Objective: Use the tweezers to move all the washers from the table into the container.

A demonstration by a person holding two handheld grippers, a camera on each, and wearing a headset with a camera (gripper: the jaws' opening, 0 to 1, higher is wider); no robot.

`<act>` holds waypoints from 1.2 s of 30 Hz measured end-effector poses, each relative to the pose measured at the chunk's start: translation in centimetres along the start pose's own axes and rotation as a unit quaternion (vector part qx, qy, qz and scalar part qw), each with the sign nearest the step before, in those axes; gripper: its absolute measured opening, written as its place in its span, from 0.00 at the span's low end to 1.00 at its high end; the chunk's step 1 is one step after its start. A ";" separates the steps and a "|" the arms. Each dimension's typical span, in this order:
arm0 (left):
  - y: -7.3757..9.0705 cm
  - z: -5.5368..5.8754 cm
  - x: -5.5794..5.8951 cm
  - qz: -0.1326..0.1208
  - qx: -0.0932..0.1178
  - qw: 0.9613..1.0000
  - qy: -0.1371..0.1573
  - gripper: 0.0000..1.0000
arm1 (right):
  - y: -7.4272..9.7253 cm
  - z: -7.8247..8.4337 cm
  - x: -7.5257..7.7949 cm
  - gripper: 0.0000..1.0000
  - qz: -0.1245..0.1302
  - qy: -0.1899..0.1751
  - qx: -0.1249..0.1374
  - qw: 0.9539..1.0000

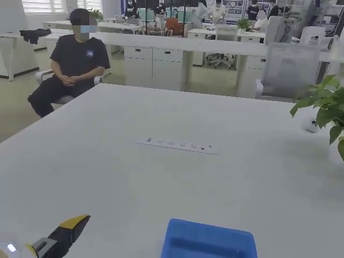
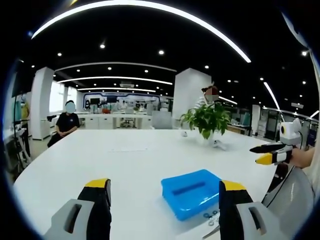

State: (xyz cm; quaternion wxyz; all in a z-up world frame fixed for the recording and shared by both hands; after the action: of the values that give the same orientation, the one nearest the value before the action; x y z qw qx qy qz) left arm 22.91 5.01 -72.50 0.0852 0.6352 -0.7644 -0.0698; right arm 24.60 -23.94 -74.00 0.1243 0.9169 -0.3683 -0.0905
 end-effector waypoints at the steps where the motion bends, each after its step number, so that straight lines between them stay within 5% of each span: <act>1: 0.0 0.0 0.0 0.000 0.001 1.000 0.001 0.91 | -0.1 0.0 -0.1 0.71 -0.002 0.001 -0.001 1.000; 10: -0.1 0.8 0.4 0.014 -0.024 1.000 0.002 0.89 | -0.5 0.2 -0.7 0.70 -0.007 0.014 -0.029 0.999; 16: 0.0 1.8 0.4 0.033 -0.059 0.997 0.026 0.81 | -0.9 0.5 -0.6 0.75 -0.011 -0.017 -0.052 0.998; 19: 0.1 2.0 0.7 0.044 -0.073 0.996 0.038 0.77 | -0.9 1.0 -0.6 0.72 -0.017 0.017 -0.090 0.996; 23: 0.1 3.0 1.8 0.077 -0.104 0.991 0.029 0.73 | -1.8 1.0 -1.9 0.64 -0.059 0.029 -0.102 0.993; 26: 0.1 3.8 2.6 0.096 -0.124 0.988 0.008 0.72 | -2.5 1.2 -3.1 0.56 -0.085 0.036 -0.114 0.989; 29: 0.2 4.6 3.6 0.125 -0.144 0.981 -0.026 0.65 | -3.5 1.6 -5.2 0.46 -0.127 0.049 -0.132 0.982; 31: 0.4 5.2 4.4 0.149 -0.164 0.975 -0.023 0.62 | -4.0 2.0 -6.2 0.41 -0.149 0.063 -0.144 0.976; 36: 0.3 6.4 5.2 0.172 -0.187 0.966 -0.050 0.51 | -5.0 3.1 -8.4 0.32 -0.196 0.083 -0.172 0.962</act>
State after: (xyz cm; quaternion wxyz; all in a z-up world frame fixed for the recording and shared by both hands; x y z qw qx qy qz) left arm 20.31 -0.04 -78.43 0.1743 0.4626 -0.8390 -0.2274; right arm 21.14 -15.07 -77.77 0.2896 0.9404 -0.1486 -0.0986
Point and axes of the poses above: the centre of the closed fingertips' face, and the gripper's own axes: y roughly backward along the fingers, x roughly to its right, z roughly out of its underside, the point moved 1 cm from there along y, roughly backward along the fingers, and after that the axes turned 12 degrees about -z, right-handed, at the moved point
